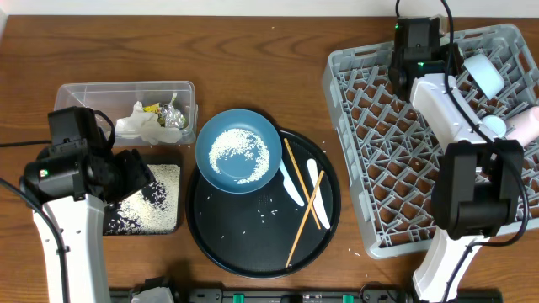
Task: Sort waste into correct bins and load items into the dishwasher rack
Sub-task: 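Lift the mint-green bowl with right gripper and carry it to the rack, then set the mint-green bowl in the rack and open right gripper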
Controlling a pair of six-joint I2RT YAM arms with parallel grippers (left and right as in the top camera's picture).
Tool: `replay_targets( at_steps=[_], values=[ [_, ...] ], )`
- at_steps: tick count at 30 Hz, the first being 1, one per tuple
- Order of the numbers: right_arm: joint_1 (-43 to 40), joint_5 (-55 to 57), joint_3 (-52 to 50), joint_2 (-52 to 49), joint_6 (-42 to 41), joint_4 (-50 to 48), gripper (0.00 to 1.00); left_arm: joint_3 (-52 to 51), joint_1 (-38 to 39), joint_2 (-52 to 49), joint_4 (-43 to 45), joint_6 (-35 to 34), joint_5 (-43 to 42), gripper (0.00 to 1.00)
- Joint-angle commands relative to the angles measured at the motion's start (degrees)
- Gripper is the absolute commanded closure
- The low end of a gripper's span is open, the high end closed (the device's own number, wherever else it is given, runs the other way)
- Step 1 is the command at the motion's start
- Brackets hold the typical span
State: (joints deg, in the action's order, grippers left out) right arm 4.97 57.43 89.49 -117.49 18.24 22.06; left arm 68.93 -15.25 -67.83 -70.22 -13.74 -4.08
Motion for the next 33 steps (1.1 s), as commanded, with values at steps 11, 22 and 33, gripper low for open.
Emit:
replay_targets(
  at_steps=[11,22,33],
  values=[
    [4.11,-6.99,-1.01,1.16,-13.73,10.91,0.43,-0.2,-0.22,-0.33,-0.04,-0.55,0.68,0.28],
    [4.0,-29.86,-1.01,18.29,-17.55,16.46,0.12,-0.2,-0.22,-0.33,-0.04,-0.55,0.66,0.28],
    [7.1,-59.82,-1.01,31.23,-17.35,24.33,0.2,-0.2,-0.22,-0.33,-0.04,-0.55,0.66,0.27]
  ],
)
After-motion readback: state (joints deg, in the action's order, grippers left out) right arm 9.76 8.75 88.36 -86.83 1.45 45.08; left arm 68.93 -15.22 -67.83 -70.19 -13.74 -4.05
